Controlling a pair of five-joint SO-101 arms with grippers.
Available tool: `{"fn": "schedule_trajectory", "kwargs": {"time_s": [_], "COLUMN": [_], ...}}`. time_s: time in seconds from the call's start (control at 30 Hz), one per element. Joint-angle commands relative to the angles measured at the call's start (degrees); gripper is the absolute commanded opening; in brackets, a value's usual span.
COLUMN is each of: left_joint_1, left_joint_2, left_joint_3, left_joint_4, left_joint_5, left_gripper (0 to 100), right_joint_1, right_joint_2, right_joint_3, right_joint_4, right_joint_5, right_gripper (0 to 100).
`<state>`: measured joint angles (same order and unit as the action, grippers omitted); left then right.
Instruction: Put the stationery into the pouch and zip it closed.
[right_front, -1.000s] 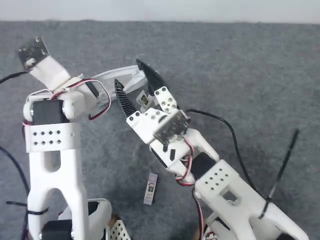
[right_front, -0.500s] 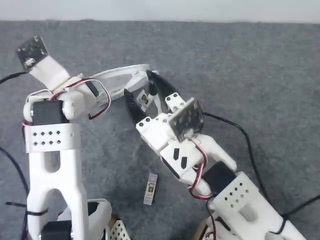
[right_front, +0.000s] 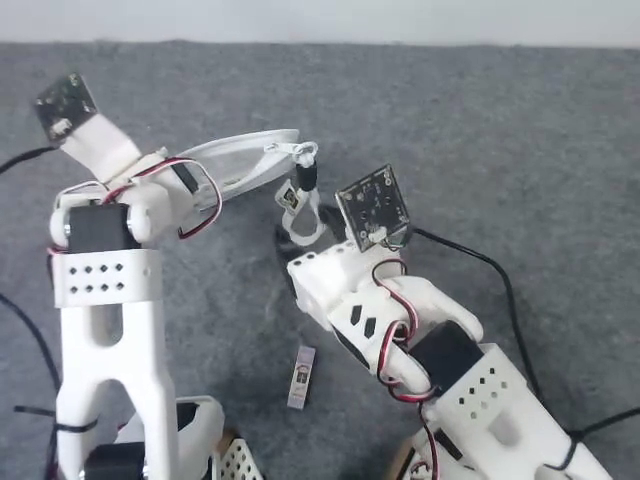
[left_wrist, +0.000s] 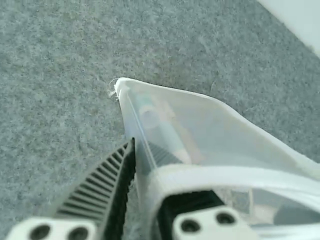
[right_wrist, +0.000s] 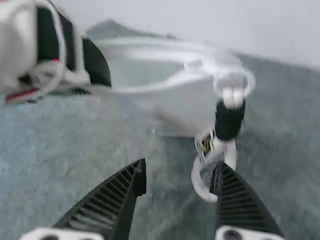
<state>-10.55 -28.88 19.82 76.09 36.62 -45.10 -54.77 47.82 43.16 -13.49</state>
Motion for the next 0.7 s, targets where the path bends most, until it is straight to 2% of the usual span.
{"fn": "schedule_trajectory", "kwargs": {"time_s": [0.0, 0.13, 0.37, 0.47, 0.67], "left_joint_1": [-0.2, -0.2, -0.3, -2.0, -2.8], "left_joint_2": [-2.2, -2.2, -2.2, -2.2, -2.2], "left_joint_3": [-0.7, -0.7, -0.6, -0.6, -0.6], "left_joint_4": [-1.8, -1.8, -1.8, -1.8, -2.4], "left_joint_5": [-0.4, -0.4, -0.4, -0.4, -0.3], "left_gripper": [1, 1, 1, 1, 1], "right_joint_1": [-0.6, -5.1, -15.7, -16.8, -17.0], "right_joint_2": [-1.3, -1.4, -1.4, -1.3, -1.2], "right_joint_3": [-3.5, -0.1, 9.1, 10.7, 12.9], "right_joint_4": [7.2, 13.8, 14.6, 14.5, 14.1], "right_joint_5": [-4.5, -7.6, -14.9, -17.8, -18.5], "right_gripper": [20.5, 20.5, 20.5, 20.5, 20.5]}}
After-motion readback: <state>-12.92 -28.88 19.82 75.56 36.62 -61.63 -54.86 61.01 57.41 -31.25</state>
